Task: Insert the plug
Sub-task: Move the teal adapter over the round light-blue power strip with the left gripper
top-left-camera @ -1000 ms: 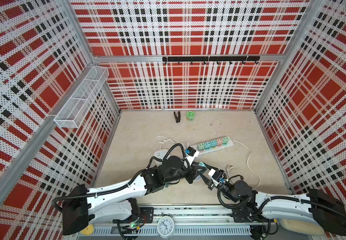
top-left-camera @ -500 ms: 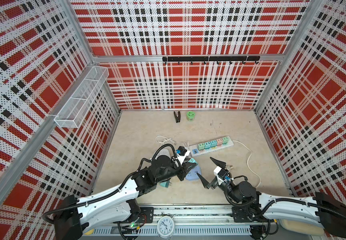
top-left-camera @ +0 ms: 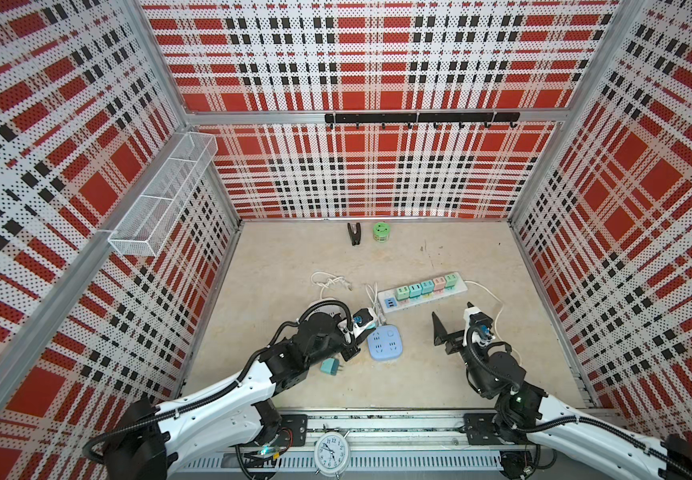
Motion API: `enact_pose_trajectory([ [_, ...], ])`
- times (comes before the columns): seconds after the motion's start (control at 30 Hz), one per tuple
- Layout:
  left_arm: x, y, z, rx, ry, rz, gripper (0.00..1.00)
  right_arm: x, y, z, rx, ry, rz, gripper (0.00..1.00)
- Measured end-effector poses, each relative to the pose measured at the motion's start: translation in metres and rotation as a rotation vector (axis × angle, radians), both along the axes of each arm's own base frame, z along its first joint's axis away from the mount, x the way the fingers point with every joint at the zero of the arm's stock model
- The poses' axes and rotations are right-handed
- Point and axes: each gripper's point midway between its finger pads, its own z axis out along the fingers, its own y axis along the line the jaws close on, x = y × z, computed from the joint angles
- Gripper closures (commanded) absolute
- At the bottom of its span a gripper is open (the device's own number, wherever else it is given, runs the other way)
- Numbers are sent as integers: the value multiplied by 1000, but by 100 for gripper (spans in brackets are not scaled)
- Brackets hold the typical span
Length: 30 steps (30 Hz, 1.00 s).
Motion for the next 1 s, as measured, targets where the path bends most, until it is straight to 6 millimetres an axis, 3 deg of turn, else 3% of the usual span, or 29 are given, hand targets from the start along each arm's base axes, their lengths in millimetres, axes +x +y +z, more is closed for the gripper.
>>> enact_pose_trajectory([
  [0.17, 0, -4, -26, 95, 4, -45, 100, 14, -46, -16, 68, 73, -142, 0],
  [0.3, -1, -8, -49, 158, 36, -79, 100, 23, -63, -33, 102, 142, -190, 0],
  [0.43, -1, -11, -64, 194, 66, -110, 100, 32, -62, -61, 69, 245, -198, 0],
  [0.57, 3, -14, -68, 191, 81, -133, 100, 42, -57, -75, 31, 308, -199, 0],
  [0.73, 12, -20, -72, 182, 116, -151, 100, 51, -52, -78, 21, 331, -198, 0],
  [1.0, 22, -34, -88, 187, 182, -198, 100, 51, -51, -61, 66, 275, -185, 0],
])
